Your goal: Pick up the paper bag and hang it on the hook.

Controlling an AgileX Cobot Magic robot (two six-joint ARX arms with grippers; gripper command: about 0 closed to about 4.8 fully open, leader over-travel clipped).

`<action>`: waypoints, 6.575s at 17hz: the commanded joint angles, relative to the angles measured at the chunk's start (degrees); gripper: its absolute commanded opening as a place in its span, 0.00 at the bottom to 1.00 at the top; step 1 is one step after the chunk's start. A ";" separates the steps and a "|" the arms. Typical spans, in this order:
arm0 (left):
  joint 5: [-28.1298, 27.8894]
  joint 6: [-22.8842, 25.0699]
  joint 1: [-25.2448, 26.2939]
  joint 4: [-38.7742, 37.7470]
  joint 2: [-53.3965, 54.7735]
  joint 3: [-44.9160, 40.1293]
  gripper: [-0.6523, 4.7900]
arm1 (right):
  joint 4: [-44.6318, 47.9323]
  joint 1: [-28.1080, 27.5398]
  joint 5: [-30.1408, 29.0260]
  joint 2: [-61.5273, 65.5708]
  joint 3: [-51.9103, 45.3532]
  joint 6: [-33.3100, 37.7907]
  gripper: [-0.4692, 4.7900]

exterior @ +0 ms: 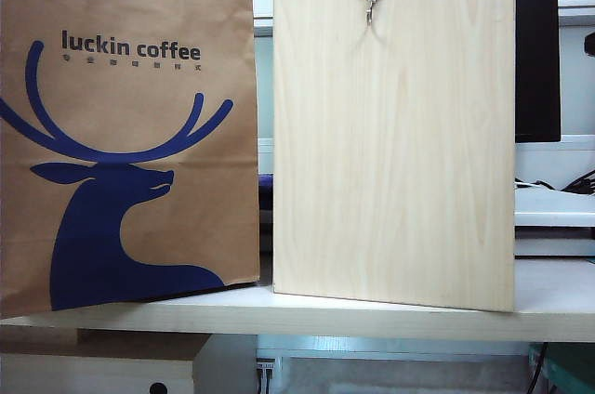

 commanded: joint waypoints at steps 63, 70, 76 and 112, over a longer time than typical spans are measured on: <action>-0.46 19.52 -18.97 -7.98 28.61 33.88 0.11 | 0.83 -0.04 7.56 0.00 -0.39 0.37 0.09; -2.10 8.85 -21.18 19.74 37.68 30.80 0.11 | 0.37 -0.07 7.63 0.00 -0.39 0.37 0.09; -1.92 10.19 -25.11 22.62 44.68 30.77 0.11 | 0.02 -0.11 7.69 0.00 -0.39 0.33 0.09; -5.18 15.34 -36.76 19.34 67.47 30.73 0.11 | -1.66 -0.33 7.67 0.00 -0.39 0.15 0.09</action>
